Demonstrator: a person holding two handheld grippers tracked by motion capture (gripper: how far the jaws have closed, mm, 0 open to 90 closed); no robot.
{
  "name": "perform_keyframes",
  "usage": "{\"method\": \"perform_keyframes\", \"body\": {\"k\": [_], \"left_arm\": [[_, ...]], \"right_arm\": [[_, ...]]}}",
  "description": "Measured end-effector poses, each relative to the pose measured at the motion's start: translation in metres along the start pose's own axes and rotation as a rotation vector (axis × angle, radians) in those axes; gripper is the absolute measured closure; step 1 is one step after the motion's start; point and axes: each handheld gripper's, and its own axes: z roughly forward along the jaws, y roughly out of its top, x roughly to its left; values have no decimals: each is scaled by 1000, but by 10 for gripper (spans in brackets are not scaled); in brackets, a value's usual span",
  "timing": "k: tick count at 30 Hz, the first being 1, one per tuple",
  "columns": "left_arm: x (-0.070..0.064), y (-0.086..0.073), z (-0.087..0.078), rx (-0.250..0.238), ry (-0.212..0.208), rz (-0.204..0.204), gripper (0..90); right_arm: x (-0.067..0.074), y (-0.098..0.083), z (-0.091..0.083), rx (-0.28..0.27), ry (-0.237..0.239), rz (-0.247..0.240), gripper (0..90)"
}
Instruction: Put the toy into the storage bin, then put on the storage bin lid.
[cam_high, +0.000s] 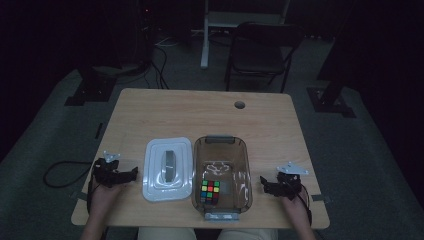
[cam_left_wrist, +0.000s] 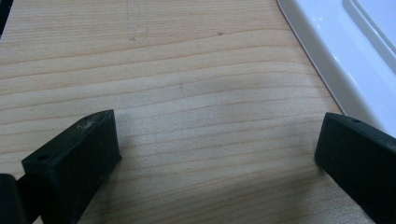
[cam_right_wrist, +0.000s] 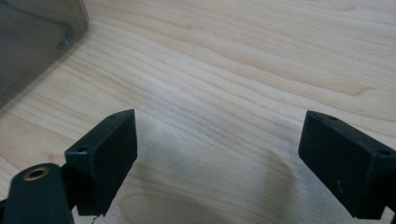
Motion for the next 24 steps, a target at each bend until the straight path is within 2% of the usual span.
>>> {"method": "perform_keyframes", "body": {"k": [4,8,16,18,20,21,23,24], "left_arm": [[0,0,0,0,0,0,6],[0,0,0,0,0,0,6],[0,0,-1,8,-13,14,7],[1,1,-4,16,-14,-6,24],[1,1,-4,16,-14,-6,33],[1,3,-8,13,-32,-34,33],[-2,6,-14,-1,-49,-42,33],[-8,9,-19,-2,-68,-38,33]], "right_arm": [[2,1,3,42,-11,-24,119],[-2,1,4,58,27,18,128],[-2,1,4,58,26,20,128],[-2,1,4,58,26,19,128],[-2,1,5,58,26,19,128],[-2,1,5,58,26,19,128],[-2,1,5,58,26,19,128],[-2,1,5,58,26,19,128]]}}
